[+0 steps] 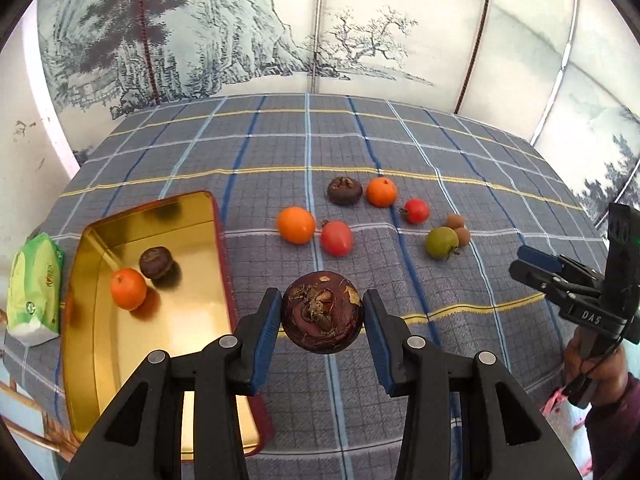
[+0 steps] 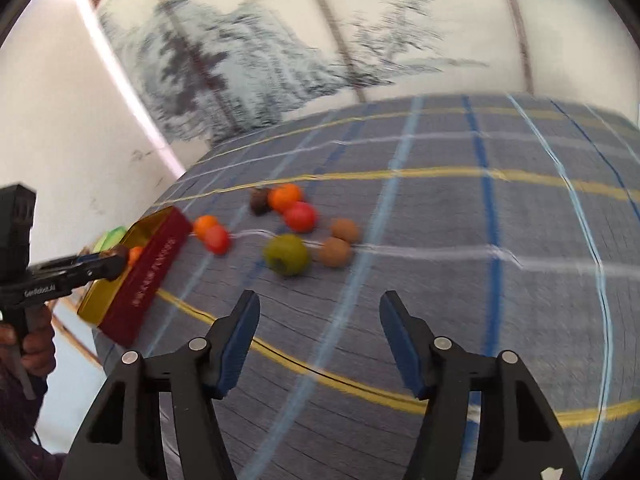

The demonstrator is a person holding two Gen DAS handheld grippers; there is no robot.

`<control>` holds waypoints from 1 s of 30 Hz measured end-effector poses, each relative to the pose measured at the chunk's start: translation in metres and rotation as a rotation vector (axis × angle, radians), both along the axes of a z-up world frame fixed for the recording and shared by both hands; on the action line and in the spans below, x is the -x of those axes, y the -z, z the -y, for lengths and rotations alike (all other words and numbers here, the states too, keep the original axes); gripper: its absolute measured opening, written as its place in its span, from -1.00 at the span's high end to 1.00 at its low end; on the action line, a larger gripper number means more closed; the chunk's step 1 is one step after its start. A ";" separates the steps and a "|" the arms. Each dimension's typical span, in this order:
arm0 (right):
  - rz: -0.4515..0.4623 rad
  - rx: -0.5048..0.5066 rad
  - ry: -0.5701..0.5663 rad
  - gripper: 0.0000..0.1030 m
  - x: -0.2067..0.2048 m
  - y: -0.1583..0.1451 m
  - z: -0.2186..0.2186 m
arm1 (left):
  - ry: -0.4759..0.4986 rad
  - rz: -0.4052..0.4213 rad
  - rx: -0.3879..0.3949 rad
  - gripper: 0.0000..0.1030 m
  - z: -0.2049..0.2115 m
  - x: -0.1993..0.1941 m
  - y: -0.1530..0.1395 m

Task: Organize fruits
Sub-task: 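Grasp the large mangosteen with the left gripper and lift it, then carry the mangosteen toward the tray with the left gripper while the right gripper grasps the green fruit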

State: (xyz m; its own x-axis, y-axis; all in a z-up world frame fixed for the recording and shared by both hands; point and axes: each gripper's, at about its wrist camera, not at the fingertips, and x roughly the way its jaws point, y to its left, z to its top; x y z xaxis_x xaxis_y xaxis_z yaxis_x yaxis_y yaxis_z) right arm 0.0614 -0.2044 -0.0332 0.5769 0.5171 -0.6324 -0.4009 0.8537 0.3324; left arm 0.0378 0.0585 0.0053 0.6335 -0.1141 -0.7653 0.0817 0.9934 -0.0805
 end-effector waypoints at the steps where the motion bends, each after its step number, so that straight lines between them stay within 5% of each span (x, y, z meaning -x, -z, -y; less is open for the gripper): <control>1: 0.005 0.008 -0.011 -0.16 -0.001 -0.002 -0.006 | -0.002 0.000 0.001 0.17 -0.002 0.000 -0.001; 15: -0.043 0.112 0.023 0.20 -0.053 0.014 -0.018 | -0.038 -0.008 0.013 0.17 -0.019 0.007 -0.001; 20: 0.013 0.089 -0.048 0.20 -0.041 0.003 -0.034 | -0.037 -0.008 0.013 0.17 -0.021 0.008 0.000; 30: -0.017 0.191 -0.125 0.20 -0.065 0.018 -0.068 | -0.050 -0.008 0.021 0.17 -0.027 0.007 -0.001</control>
